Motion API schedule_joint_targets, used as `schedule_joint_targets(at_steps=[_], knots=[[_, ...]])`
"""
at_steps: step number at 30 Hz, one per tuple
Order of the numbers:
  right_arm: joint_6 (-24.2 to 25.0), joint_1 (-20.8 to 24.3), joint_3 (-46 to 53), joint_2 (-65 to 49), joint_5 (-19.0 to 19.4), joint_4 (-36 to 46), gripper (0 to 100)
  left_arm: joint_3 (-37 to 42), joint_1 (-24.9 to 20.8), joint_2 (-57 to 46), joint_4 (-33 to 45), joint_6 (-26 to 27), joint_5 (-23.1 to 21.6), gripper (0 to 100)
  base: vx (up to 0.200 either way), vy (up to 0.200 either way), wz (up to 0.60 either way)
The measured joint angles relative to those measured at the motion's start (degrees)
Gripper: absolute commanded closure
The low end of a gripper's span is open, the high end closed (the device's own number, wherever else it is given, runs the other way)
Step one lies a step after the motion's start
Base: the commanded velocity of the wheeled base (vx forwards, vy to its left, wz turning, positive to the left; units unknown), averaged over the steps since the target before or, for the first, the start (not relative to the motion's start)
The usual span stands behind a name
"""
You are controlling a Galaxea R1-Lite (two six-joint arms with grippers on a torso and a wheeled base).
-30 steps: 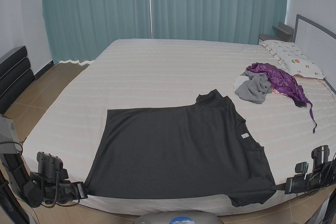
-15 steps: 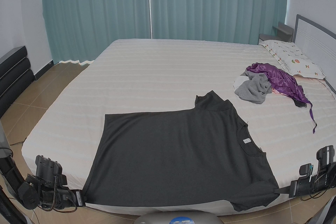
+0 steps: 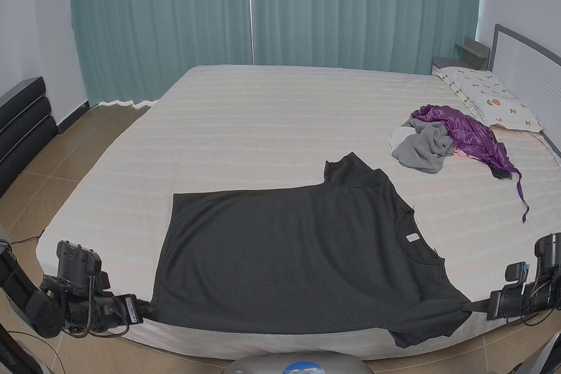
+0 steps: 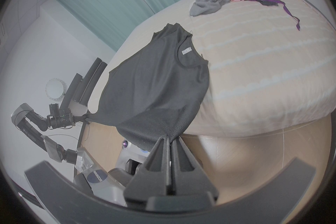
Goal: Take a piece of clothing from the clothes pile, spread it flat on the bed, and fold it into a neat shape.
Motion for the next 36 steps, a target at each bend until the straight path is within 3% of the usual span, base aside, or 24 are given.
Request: schedule_joint_targets(at_steps=[11, 17, 36], knots=[[11.62, 4.66, -10.4, 2.49, -1.74, -0.32, 100, -10.26, 1.43, 1.4, 0.02, -6.66, 0.04, 100, 0.0, 0.0, 0.0], [12.24, 6.72, -13.54, 5.44, -4.1, -0.6, 100, -13.48, 1.77, 1.88, -0.02, -7.73, 0.06, 100, 0.0, 0.0, 0.0], [12.24, 7.41, -14.42, 6.73, -4.21, -0.68, 100, -14.92, 1.49, 2.32, 0.02, -7.61, 0.68, 100, 0.0, 0.0, 0.0]])
